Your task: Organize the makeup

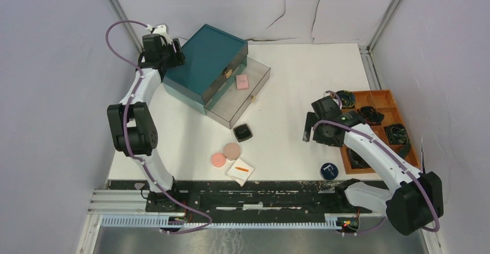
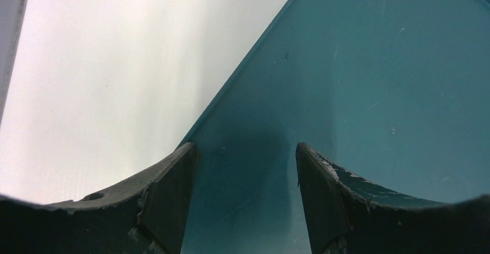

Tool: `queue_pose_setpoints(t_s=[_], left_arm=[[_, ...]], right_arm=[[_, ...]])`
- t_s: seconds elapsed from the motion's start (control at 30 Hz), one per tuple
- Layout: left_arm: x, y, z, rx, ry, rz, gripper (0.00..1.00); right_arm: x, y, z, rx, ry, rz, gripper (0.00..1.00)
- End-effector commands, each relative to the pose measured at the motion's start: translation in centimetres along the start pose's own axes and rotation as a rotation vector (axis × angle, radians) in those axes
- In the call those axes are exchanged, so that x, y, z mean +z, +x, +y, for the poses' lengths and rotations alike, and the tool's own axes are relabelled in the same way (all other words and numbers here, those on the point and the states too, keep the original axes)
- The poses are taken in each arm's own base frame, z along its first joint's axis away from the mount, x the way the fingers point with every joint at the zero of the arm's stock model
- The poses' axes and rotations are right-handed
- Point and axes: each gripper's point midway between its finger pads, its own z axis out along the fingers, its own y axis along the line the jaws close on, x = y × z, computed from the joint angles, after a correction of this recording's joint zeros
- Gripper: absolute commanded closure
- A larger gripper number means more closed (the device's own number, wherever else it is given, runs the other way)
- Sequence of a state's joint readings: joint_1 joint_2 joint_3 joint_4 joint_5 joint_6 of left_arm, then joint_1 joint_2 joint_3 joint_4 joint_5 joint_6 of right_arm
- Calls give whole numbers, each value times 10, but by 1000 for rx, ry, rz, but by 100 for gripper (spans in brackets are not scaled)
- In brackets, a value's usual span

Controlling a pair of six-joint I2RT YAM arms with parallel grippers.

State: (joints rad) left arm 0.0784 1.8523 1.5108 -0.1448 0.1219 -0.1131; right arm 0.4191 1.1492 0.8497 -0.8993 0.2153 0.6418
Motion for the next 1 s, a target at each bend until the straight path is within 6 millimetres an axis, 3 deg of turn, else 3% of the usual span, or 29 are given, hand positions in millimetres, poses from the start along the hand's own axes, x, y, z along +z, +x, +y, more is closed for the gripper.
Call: queue_pose_setpoints(t_s=[0.0, 0.13, 0.23, 0.4, 0.5, 0.67, 0.97], left_arm=[[-19, 31, -4, 79, -31, 153, 28], [-27, 17, -36, 151, 4, 127, 28], [-33, 13, -72, 233, 38, 123, 28], [-60, 1, -151, 300, 215, 75, 27], [-85, 6, -193, 303, 340, 64, 27], [-132, 46, -255, 347, 526, 100, 27], [-213, 110, -312, 438, 810, 130, 27]], right_arm=[[-6, -1, -2, 54, 12, -9, 8], [-6, 7, -9, 36, 45, 24, 8], [-7, 0, -3, 62, 20, -5, 8], [-7, -18, 6, 99, 29, -20, 8], [-9, -33, 8, 112, 52, -50, 8], [-8, -70, 20, 140, 67, -110, 8], [0, -147, 47, 222, 40, -195, 8]])
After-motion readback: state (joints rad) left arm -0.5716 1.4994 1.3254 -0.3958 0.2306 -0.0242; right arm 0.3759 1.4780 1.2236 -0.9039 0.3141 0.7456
